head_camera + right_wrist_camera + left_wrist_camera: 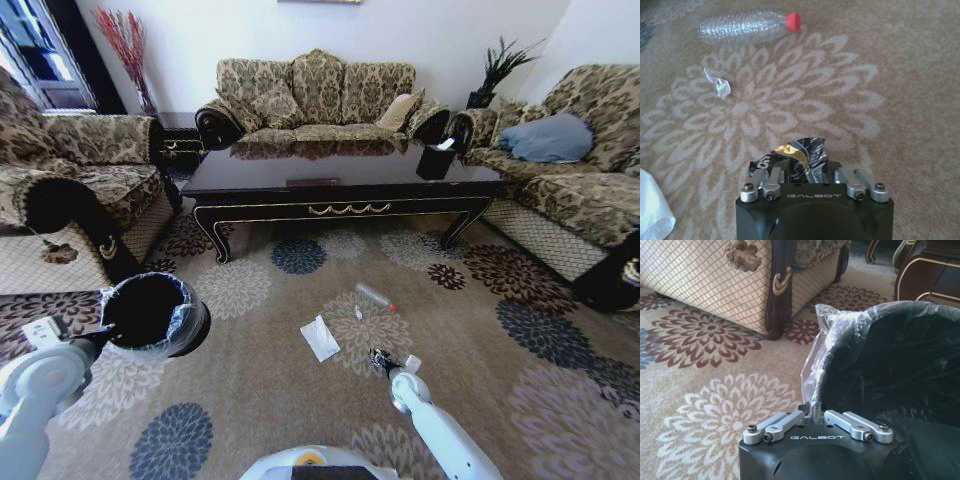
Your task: Move to the front of the table and pick up the trash from the floor, then place it into the trash bin.
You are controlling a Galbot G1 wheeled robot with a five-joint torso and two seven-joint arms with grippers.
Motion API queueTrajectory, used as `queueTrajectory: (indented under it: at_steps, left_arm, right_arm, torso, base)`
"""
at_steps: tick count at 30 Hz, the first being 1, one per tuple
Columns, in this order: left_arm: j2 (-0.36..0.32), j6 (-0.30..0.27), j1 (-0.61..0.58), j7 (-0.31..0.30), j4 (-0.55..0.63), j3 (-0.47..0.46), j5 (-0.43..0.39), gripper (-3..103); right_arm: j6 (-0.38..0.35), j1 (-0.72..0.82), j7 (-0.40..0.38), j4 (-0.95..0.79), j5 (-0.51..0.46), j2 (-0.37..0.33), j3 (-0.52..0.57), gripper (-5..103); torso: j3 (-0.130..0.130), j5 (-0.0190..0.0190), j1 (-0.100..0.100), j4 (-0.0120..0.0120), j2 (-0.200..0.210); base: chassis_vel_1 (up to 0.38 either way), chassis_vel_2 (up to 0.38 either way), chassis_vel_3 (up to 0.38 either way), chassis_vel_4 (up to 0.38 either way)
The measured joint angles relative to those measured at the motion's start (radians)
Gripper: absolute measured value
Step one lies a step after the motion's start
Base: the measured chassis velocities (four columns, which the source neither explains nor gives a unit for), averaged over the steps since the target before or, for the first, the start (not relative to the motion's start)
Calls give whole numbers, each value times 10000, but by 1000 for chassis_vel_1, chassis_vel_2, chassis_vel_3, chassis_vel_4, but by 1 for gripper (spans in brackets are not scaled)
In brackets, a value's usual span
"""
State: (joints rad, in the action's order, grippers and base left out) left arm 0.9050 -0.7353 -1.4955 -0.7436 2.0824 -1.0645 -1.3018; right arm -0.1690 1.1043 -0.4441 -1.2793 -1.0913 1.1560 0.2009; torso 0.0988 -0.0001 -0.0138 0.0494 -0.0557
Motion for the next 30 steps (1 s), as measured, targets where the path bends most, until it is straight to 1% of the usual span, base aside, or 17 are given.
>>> queueTrajectory:
  at_steps: [1, 2, 3, 4, 8, 11, 13, 14, 16, 19, 20, 22, 24, 25, 27, 29, 30]
  left_arm:
    - [29, 0, -18, 0, 20, 0, 10, 0]
    - [55, 0, -34, 0, 38, 0, 16, 0]
    - [88, 0, -56, -2, 71, -1, 19, 0]
    - [88, 0, -56, -2, 71, -1, 19, 0]
    - [303, 0, -171, -4, 352, -3, 1, 0]
    - [432, 0, -205, -7, 538, 35, -35, 0]
    - [646, 0, -258, -8, 860, 138, -127, 0]
    - [646, 0, -258, -8, 860, 138, -127, 0]
    - [848, 0, -307, -5, 1149, 275, -180, 0]
    - [1198, 0, -361, 64, 1528, 583, -180, 0]
    - [1198, 0, -361, 64, 1528, 583, -180, 0]
    - [1407, -1, -378, 317, 1658, 842, -106, 0]
    - [1543, 1, -366, 686, 1674, 1169, 68, 0]
    - [1543, 1, -366, 686, 1674, 1169, 68, 0]
    - [1629, 54, -288, 882, 1640, 1537, 194, 0]
    - [1672, 79, -232, 918, 1612, 1695, 223, 0]
    - [1724, 110, -160, 926, 1568, 1907, 261, 0]
  right_arm:
    - [38, 30, 20, -16, 79, -11, 2, 35]
    - [72, 67, 47, -49, 142, -36, 7, 35]
    - [121, 114, 85, -106, 215, -82, 14, 30]
    - [121, 114, 85, -106, 215, -82, 14, 30]
    - [524, 408, 378, -608, 537, -395, 70, 9]
    - [805, 615, 575, -963, 718, -558, 110, 6]
    - [1272, 988, 881, -1569, 1034, -795, 204, 2]
    - [1272, 988, 881, -1569, 1034, -795, 204, 2]
    - [1700, 1271, 1150, -2105, 1262, -969, 272, 2]
    - [2331, 1660, 1608, -3150, 1537, -1244, 362, 2]
    - [2331, 1660, 1608, -3150, 1537, -1244, 362, 2]
    - [2836, 1860, 1952, -3858, 1685, -1416, 372, 2]
    - [3392, 1976, 2526, -4530, 1843, -1611, 338, 2]
    - [3392, 1976, 2526, -4530, 1843, -1611, 338, 2]
    - [3851, 1984, 3007, -5115, 2008, -1805, 224, 2]
    - [4019, 1953, 3169, -5358, 2103, -1886, 141, 2]
    - [4250, 1867, 3395, -5635, 2235, -1985, 11, 2]
  torso:
    - [0, 0, 0, 0, 0]
    - [0, 1, 0, 0, 0]
    - [0, 1, 0, 0, 0]
    - [0, 1, 0, 0, 0]
    - [0, 2, 0, 0, 0]
    - [0, 2, 0, -1, 0]
    - [0, 3, 0, 0, 0]
    - [0, 3, 0, 0, 0]
    - [0, 3, 0, 3, 0]
    - [-1, 3, 0, 0, 0]
    - [-1, 3, 0, 0, 0]
    - [0, 3, 0, 0, 0]
    - [-1, 2, 0, 1, 0]
    - [-1, 2, 0, 1, 0]
    - [-1, 2, 0, -1, 0]
    - [-1, 2, 0, 0, 0]
    - [-1, 2, 0, 0, 0]
  base:
    - [0, 0, 0, 0]
    - [0, 0, 0, 0]
    - [0, 0, 0, 0]
    - [0, 0, 0, 0]
    - [0, 0, 0, 0]
    - [0, 0, 0, 0]
    - [0, 0, 0, 0]
    - [0, 0, 0, 0]
    - [0, 0, 0, 0]
    - [0, 0, 0, 0]
    - [0, 0, 0, 0]
    - [0, 0, 0, 0]
    - [0, 0, 0, 0]
    - [0, 0, 0, 0]
    - [0, 0, 0, 0]
    - [0, 0, 0, 0]
    - [0, 0, 0, 0]
